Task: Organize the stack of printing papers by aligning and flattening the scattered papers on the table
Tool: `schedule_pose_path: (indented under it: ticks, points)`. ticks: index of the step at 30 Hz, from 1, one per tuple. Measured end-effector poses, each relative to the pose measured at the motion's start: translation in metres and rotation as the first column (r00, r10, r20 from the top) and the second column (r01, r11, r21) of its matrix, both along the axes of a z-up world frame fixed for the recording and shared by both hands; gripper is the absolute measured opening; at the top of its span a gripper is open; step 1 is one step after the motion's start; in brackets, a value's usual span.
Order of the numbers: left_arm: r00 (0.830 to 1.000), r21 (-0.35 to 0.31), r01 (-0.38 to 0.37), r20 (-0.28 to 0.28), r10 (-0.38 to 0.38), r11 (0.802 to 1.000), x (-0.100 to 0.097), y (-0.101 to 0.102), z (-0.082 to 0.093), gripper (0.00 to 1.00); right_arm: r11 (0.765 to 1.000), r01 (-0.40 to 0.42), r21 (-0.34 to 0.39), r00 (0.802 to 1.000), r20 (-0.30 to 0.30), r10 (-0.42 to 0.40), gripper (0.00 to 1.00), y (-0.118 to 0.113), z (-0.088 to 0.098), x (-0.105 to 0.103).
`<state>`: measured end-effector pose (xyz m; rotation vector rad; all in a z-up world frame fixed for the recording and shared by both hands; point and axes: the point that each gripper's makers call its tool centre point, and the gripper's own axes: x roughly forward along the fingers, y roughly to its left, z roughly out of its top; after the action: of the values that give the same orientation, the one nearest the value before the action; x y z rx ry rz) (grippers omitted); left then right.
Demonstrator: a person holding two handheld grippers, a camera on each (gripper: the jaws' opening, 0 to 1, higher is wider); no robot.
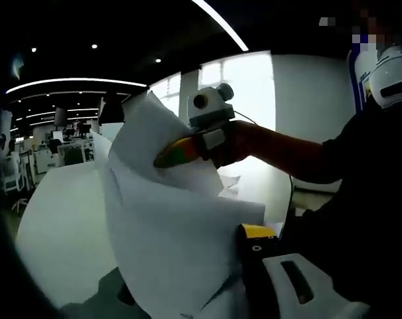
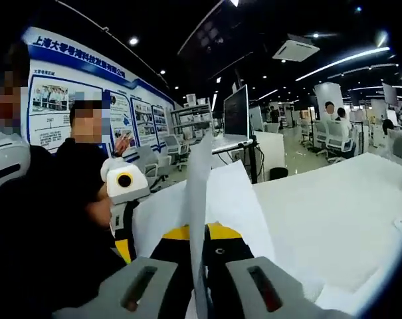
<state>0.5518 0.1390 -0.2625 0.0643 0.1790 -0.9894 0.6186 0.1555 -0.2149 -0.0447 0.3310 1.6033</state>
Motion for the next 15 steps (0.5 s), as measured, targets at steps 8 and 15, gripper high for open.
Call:
schedule_pose_path:
  ticks: [8,15]
  points:
    - [1.000,-0.010,0.010,-0.002,-0.010,1.000,-0.002,-0.001,0.001,0.35,0.995,-0.014,-0.100,0.992,0.127,0.027,0.00,0.001,-0.014,-0.001]
    - [1.000,-0.050,0.014,-0.012,-0.014,0.999,-0.002,0.001,0.003,0.35,0.992,-0.023,-0.124,0.988,0.150,0.042,0.00,-0.008,-0.016,0.010]
